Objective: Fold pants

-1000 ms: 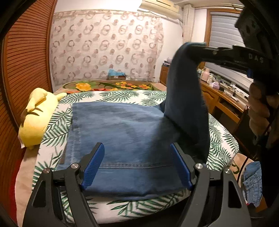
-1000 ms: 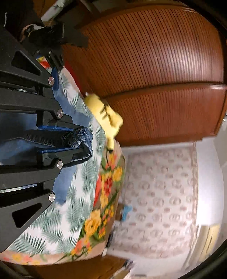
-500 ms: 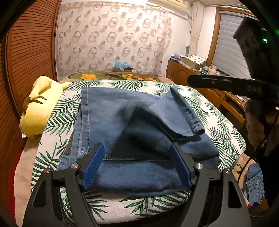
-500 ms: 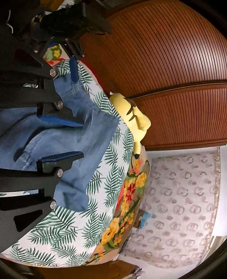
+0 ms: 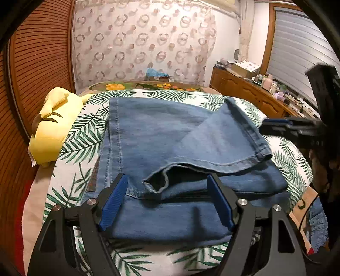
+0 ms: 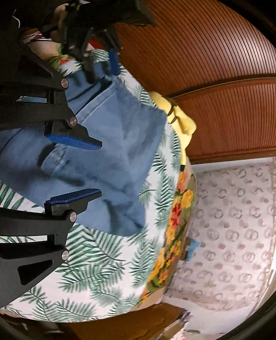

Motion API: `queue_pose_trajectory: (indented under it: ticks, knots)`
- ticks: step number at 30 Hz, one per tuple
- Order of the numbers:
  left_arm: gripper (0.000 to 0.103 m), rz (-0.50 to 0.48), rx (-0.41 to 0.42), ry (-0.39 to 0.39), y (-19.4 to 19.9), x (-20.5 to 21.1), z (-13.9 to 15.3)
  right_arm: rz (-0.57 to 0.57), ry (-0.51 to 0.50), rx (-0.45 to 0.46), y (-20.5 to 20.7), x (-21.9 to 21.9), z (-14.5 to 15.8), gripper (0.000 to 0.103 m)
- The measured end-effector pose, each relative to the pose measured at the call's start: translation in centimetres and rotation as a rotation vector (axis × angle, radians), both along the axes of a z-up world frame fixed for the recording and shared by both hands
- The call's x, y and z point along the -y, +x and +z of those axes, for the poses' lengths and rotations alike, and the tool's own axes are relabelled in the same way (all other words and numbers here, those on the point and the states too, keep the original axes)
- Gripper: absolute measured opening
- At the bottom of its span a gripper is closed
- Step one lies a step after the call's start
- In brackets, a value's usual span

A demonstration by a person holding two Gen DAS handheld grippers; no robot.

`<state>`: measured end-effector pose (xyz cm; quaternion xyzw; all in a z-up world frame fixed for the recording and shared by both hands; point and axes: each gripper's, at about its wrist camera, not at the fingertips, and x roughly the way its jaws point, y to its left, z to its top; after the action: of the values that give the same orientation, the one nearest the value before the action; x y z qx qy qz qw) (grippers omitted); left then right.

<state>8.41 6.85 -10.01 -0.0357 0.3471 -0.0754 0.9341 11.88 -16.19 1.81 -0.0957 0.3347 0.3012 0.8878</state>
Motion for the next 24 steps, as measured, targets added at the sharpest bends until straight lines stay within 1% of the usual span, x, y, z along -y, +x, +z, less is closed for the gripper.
queue_pose_trajectory:
  ticks: [1, 4, 5, 6, 7, 9, 10, 12, 15, 18, 19, 20, 21, 22, 23, 24]
  knots:
    - [0.078, 0.000, 0.002, 0.002, 0.2, -0.2, 0.0, -0.003, 0.000, -0.010, -0.2, 0.2, -0.1, 0.039]
    - [0.066, -0.020, 0.009, 0.006, 0.6, -0.5, 0.0, -0.003, 0.008, -0.044, 0.1, -0.3, -0.7, 0.039]
    - [0.065, -0.031, 0.010, 0.004, 0.7, -0.5, 0.0, -0.003, 0.009, -0.050, 0.1, -0.3, -0.8, 0.039]
    - [0.061, -0.041, 0.014, 0.003, 0.7, -0.6, -0.1, -0.005, 0.009, -0.056, 0.1, -0.5, -0.9, 0.039]
    - [0.052, -0.052, 0.009, 0.004, 0.9, -0.5, -0.2, -0.005, 0.009, -0.062, 0.4, -0.5, -1.1, 0.039]
    - [0.048, -0.062, -0.005, 0.016, 1.0, -0.4, -0.6, -0.001, 0.009, -0.070, 0.5, -1.0, -1.3, 0.039]
    - [0.045, -0.068, -0.007, 0.018, 1.0, -0.3, -0.7, 0.001, 0.009, -0.073, 0.5, -0.9, -1.5, 0.039]
    - [0.044, -0.069, -0.012, 0.030, 1.1, -0.1, -1.0, 0.007, 0.012, -0.084, 0.8, -1.3, -1.8, 0.039]
    - [0.042, -0.062, 0.003, 0.019, 1.1, -0.2, -0.9, 0.016, 0.012, -0.096, 1.7, -0.7, -2.3, 0.039]
    - [0.035, -0.075, 0.020, 0.034, 1.1, 0.1, -0.7, 0.041, 0.025, -0.103, 2.2, -1.0, -2.4, 0.039]
    - [0.030, -0.078, 0.023, 0.040, 1.2, 0.1, -0.6, 0.046, 0.030, -0.100, 2.2, -1.0, -2.2, 0.032]
    - [0.025, -0.083, 0.022, 0.044, 1.3, 0.2, -0.7, 0.057, 0.033, -0.099, 2.3, -0.9, -2.2, 0.020]
    - [0.023, -0.085, 0.018, 0.047, 1.5, 0.1, -0.8, 0.065, 0.037, -0.099, 2.4, -0.9, -2.1, 0.017]
    - [0.016, -0.082, 0.015, 0.051, 1.5, 0.1, -0.9, 0.070, 0.046, -0.091, 2.3, -0.6, -2.1, 0.009]
    - [0.015, -0.077, 0.013, 0.052, 1.6, 0.0, -1.0, 0.076, 0.057, -0.077, 2.3, -0.6, -1.7, 0.006]
    - [0.013, -0.076, 0.017, 0.049, 1.5, 0.0, -1.0, 0.077, 0.069, -0.064, 2.3, -0.4, -1.4, 0.006]
